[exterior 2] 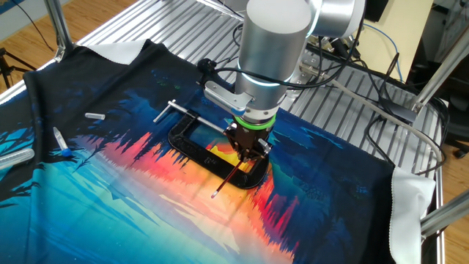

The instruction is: Insert the pencil into the pencil sharpener

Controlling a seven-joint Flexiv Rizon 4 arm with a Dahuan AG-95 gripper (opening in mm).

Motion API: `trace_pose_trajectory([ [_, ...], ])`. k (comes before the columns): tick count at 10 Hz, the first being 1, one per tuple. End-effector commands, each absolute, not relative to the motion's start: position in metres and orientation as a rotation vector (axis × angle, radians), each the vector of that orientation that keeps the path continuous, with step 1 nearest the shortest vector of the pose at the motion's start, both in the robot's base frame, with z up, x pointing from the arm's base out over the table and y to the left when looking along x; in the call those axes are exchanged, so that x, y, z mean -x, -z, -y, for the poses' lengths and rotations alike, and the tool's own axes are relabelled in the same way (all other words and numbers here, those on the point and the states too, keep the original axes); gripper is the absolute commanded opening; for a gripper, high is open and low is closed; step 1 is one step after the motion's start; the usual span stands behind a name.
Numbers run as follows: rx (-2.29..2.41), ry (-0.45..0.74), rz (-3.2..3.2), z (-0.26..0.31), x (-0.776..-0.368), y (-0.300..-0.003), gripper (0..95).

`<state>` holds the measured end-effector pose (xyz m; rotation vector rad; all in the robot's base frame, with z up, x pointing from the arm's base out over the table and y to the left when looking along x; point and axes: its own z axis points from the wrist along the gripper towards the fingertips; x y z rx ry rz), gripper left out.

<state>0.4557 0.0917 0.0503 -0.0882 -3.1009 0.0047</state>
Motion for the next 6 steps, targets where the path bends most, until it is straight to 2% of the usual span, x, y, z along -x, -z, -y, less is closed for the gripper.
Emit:
trace_pose_trajectory([
  [1, 0.084, -0.008, 3.103, -0.0911, -0.4533, -0.0510, 0.0],
  [6, 0.075, -0.006, 3.096, -0.0923, -0.4483, -0.0515, 0.0],
])
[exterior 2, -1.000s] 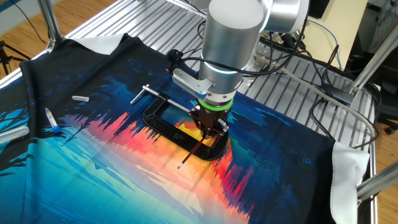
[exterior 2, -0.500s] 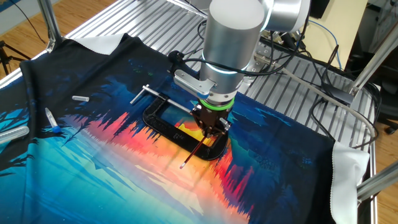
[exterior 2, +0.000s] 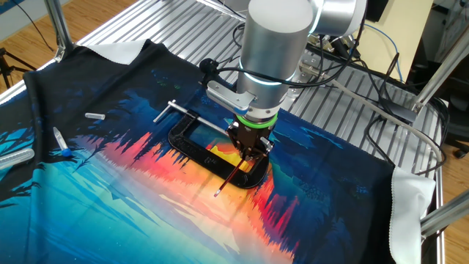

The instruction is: Insert the pencil into the pencil sharpener

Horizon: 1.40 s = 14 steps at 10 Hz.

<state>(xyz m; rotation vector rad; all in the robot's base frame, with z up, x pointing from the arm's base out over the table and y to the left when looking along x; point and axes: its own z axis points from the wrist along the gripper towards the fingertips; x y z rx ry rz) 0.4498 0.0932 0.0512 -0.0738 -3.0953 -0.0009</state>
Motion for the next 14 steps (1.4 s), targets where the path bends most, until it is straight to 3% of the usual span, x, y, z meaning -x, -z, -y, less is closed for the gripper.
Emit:
trace_pose_trajectory([
  [1, 0.075, -0.005, 3.095, -0.093, -0.447, -0.052, 0.0],
  [14, 0.065, -0.017, 3.089, -0.096, -0.433, -0.053, 0.0],
])
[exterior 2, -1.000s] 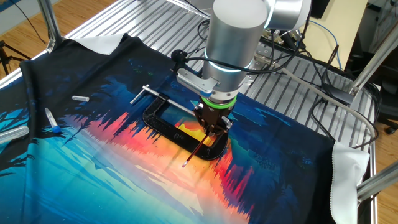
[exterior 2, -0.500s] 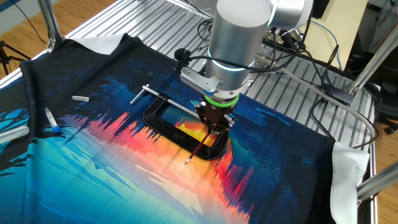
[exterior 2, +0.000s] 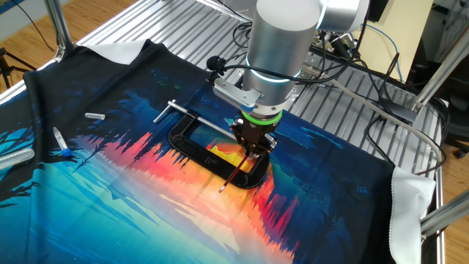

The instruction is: Insert the pencil into the pencil sharpener

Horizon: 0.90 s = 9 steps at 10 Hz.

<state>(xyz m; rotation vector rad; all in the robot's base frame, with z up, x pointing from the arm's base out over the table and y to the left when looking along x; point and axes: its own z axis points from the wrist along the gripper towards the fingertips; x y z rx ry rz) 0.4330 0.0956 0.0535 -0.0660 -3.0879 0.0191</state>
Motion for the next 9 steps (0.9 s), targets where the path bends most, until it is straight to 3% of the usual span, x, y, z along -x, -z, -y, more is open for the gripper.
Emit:
trace_pose_trajectory([
  [1, 0.066, -0.016, 3.089, -0.0957, -0.4317, -0.0534, 0.0],
  [9, 0.059, -0.018, 3.097, -0.0961, -0.4287, -0.0536, 0.0],
])
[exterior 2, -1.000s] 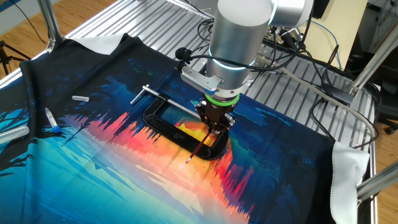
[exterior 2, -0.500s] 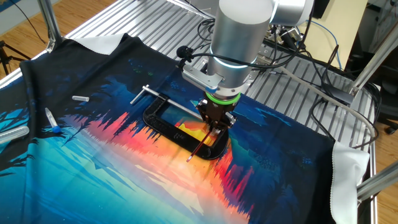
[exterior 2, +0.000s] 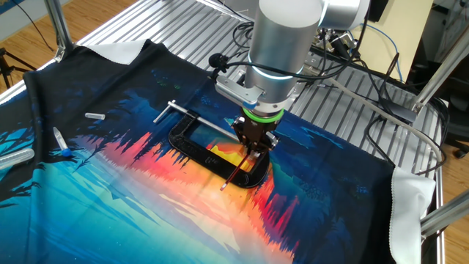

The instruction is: Insert the pencil into the pencil sharpener

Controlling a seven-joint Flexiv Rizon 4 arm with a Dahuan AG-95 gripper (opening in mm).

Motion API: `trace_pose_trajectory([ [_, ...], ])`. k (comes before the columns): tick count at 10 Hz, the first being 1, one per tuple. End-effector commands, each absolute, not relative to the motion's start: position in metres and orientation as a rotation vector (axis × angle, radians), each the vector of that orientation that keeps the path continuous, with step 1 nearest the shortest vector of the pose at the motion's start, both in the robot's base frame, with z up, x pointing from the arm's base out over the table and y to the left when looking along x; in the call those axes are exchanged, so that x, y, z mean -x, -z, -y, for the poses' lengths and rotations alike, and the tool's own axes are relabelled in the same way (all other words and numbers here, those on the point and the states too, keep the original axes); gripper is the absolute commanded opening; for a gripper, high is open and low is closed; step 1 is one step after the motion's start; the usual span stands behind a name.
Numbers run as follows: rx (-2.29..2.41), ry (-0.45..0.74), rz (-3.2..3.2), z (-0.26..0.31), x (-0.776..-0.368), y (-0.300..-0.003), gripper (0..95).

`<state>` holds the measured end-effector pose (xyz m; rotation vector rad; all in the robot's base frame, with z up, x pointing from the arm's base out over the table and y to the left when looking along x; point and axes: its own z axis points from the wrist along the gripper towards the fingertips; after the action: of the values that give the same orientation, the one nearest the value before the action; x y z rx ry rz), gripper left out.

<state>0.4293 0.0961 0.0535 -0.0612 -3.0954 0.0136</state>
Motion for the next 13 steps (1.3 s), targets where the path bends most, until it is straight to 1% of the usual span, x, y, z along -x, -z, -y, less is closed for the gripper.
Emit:
trace_pose_trajectory([
  [1, 0.062, -0.023, 3.097, -0.096, -0.429, -0.054, 38.0],
  [6, 0.072, -0.031, 3.097, -0.097, -0.431, -0.054, 38.0],
  [11, 0.063, -0.026, 3.076, -0.094, -0.473, -0.059, 38.0],
  [12, 0.070, -0.024, 3.074, -0.092, -0.479, -0.060, 19.0],
  [13, 0.082, -0.025, 3.069, -0.088, -0.485, -0.066, 19.0],
])
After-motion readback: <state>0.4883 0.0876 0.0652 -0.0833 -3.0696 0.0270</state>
